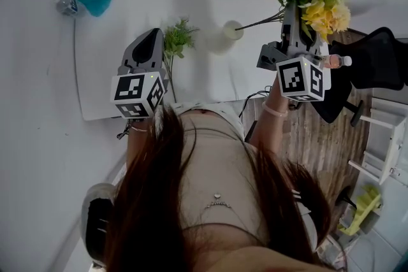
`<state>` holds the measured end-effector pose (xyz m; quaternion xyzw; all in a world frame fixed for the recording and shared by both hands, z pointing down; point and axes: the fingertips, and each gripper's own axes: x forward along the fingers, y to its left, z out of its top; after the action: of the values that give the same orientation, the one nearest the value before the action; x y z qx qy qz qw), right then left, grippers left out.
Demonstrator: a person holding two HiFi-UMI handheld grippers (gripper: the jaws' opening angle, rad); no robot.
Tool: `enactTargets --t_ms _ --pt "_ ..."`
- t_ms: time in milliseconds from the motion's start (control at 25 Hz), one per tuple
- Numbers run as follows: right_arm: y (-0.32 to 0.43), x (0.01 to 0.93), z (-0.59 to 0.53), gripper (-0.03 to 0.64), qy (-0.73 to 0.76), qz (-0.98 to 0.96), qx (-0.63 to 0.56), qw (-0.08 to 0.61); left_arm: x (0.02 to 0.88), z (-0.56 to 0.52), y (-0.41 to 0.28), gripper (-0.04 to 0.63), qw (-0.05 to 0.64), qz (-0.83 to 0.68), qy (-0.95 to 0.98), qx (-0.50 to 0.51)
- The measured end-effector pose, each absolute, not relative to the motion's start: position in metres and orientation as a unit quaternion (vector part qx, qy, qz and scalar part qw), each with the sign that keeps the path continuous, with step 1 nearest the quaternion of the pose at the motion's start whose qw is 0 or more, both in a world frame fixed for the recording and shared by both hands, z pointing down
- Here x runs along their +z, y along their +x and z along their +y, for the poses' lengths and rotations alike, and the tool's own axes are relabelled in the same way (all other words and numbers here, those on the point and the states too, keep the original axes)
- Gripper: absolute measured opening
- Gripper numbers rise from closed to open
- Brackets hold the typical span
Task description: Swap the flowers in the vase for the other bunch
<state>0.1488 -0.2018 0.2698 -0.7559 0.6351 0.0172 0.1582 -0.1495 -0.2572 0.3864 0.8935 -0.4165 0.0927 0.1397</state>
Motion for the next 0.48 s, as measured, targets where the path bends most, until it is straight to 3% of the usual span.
enactTargets --t_ms 480 --pt "0.111 0.304 -0.216 0.181 -0.736 0.668 0.037 0.102 0.387 -0.26 -0.148 0.003 0.142 -0.419 0.892 0.095"
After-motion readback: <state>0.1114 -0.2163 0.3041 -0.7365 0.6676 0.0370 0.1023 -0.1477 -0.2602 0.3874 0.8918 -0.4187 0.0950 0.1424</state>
